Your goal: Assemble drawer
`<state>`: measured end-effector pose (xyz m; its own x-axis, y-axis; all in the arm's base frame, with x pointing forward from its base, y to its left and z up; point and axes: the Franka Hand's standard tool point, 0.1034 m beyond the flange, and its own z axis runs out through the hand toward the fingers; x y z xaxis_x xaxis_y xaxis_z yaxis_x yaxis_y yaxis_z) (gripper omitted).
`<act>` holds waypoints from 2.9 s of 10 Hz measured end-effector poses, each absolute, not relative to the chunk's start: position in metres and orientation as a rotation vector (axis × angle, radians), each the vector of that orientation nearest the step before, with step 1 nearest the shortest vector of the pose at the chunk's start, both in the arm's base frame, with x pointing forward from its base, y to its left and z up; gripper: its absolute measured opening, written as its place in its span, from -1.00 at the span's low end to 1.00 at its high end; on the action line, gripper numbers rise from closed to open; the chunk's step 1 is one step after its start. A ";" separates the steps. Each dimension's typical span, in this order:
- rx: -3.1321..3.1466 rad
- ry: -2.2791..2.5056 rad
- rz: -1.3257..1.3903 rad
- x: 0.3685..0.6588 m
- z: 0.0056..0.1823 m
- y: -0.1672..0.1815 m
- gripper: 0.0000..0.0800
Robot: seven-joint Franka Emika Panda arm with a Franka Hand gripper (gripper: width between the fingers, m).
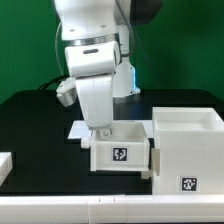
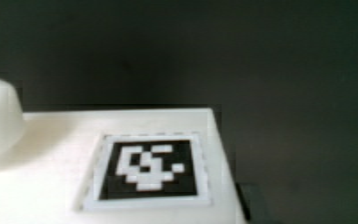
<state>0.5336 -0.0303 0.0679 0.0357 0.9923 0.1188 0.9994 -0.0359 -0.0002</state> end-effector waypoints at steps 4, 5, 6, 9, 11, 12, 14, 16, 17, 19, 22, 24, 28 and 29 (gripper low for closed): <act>-2.220 -2.089 -0.127 0.536 0.066 -0.013 -0.90; -2.223 -2.086 -0.127 0.536 0.066 -0.012 -0.90; -2.224 -2.087 -0.130 0.538 0.067 -0.012 -0.90; -2.233 -2.080 -0.140 0.545 0.067 -0.013 -0.90; -2.247 -2.066 -0.151 0.552 0.067 -0.013 -0.90; -2.242 -2.068 -0.152 0.552 0.066 -0.009 -0.90; -2.228 -2.084 -0.153 0.554 0.066 -0.002 -0.90; -2.201 -2.119 -0.146 0.551 0.066 0.007 -0.90; -2.189 -2.137 -0.154 0.550 0.066 0.011 -0.90; -2.167 -2.155 -0.166 0.552 0.064 0.017 -0.90; -2.171 -2.150 -0.166 0.552 0.065 0.021 -0.90; -2.172 -2.149 -0.165 0.552 0.064 0.021 -0.30; -2.184 -2.163 -0.085 0.560 0.105 -0.004 0.51; -2.186 -2.157 -0.069 0.563 0.108 -0.016 0.60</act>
Offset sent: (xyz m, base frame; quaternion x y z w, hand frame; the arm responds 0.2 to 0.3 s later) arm 0.0033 0.0148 -0.0079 -0.0049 0.0044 0.0131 0.9999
